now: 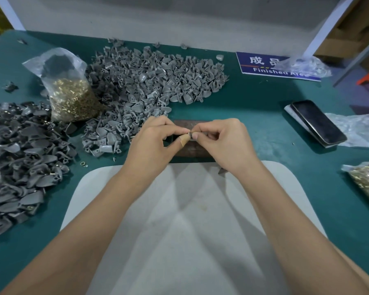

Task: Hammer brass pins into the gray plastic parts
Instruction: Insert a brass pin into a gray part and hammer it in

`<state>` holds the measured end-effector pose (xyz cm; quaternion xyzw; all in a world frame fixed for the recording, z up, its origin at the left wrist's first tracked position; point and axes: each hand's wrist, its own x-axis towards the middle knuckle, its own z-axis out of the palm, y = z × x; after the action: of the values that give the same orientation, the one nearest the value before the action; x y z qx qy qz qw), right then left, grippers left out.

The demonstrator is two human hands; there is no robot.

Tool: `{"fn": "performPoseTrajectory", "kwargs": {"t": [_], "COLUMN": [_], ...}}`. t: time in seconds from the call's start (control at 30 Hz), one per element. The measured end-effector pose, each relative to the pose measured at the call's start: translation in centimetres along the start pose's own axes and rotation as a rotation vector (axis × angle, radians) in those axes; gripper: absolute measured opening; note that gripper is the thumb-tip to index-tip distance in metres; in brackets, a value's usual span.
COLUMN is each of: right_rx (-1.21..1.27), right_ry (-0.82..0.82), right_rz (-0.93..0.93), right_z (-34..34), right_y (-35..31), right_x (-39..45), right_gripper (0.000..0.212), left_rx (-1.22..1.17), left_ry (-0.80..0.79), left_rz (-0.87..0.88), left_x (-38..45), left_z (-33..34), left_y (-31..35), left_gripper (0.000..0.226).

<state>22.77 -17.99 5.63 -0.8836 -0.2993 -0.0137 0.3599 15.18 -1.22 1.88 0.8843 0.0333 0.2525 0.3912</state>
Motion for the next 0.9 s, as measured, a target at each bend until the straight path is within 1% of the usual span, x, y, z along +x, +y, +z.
{"fn": "performPoseTrajectory", "kwargs": {"t": [0.2,0.4,0.7,0.9], "right_rx": [-0.050,-0.084,-0.117,-0.089], "right_ry": [0.003,-0.011,0.009,0.038], "right_rz": [0.010,0.057,0.101,0.080], "right_z": [0.04,0.09,0.43,0.42], "right_y": [-0.10,-0.21,-0.67,-0.67], "right_x": [-0.02,-0.11,-0.33,-0.61], "right_gripper": [0.010,0.017,0.014,0.014], "left_rx": [0.055,0.062,0.098,0.148], "left_ry": [0.027,0.033,0.058,0.067], "left_rz": [-0.031,-0.032,-0.019,-0.006], "left_x": [0.01,-0.32,-0.47,-0.58], "left_z": [-0.02,0.08,0.21,0.18], "left_y": [0.18,0.61,0.43,0.47], "left_gripper": [0.010,0.013,0.012,0.014]}}
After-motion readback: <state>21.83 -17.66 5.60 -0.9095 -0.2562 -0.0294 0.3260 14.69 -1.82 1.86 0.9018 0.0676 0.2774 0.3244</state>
